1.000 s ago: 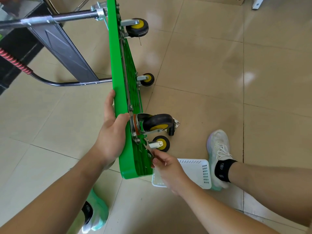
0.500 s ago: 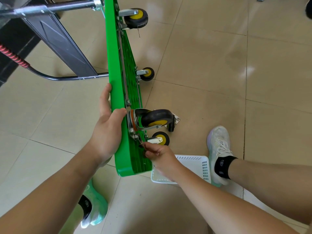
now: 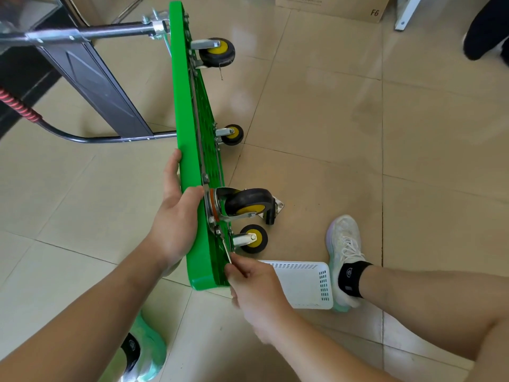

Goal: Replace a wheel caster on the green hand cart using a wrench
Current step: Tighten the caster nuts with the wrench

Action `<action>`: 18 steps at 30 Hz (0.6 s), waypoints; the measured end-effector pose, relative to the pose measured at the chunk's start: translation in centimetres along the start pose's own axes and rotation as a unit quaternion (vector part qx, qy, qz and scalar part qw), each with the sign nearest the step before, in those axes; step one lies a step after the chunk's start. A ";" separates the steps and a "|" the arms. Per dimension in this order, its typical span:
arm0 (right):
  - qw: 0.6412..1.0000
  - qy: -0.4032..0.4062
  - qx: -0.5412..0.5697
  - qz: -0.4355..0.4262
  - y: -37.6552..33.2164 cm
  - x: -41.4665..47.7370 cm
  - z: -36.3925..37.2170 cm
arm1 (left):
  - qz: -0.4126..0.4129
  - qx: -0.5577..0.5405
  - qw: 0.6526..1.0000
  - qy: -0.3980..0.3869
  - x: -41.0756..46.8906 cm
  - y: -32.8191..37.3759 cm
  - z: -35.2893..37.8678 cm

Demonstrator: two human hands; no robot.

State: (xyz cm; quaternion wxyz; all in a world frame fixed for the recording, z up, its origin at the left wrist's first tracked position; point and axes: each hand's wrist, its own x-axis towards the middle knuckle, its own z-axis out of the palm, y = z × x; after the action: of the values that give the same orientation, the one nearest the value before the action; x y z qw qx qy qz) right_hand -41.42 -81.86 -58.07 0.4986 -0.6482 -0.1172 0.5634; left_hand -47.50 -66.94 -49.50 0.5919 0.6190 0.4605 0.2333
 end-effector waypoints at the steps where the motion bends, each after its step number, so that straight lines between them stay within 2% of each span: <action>1: 0.999 0.002 0.028 0.022 -0.5 -0.4 0.3 | -0.002 0.001 1.000 0.000 0.0 0.0 0.0; 3: 0.994 0.004 0.087 0.065 -1.5 -1.2 0.7 | -0.003 0.001 1.000 -0.001 -0.1 0.0 0.0; 7: 0.990 0.011 0.114 0.088 -2.5 -2.1 1.0 | -0.005 0.009 1.000 -0.009 -0.2 0.1 -0.2; 14: 0.999 0.002 0.003 0.034 -1.9 -2.3 -0.7 | -0.012 0.007 1.000 -0.011 -0.3 0.1 -0.3; 18: 0.994 -0.007 0.066 0.083 -1.9 -2.6 -0.3 | -0.009 0.006 1.000 -0.006 -0.2 0.0 -0.1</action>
State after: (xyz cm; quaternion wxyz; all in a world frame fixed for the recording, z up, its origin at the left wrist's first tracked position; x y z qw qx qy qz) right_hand -41.25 -82.90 -55.02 0.4910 -0.6173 -0.0294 0.6140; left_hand -47.64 -67.05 -49.40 0.5930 0.6198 0.4641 0.2210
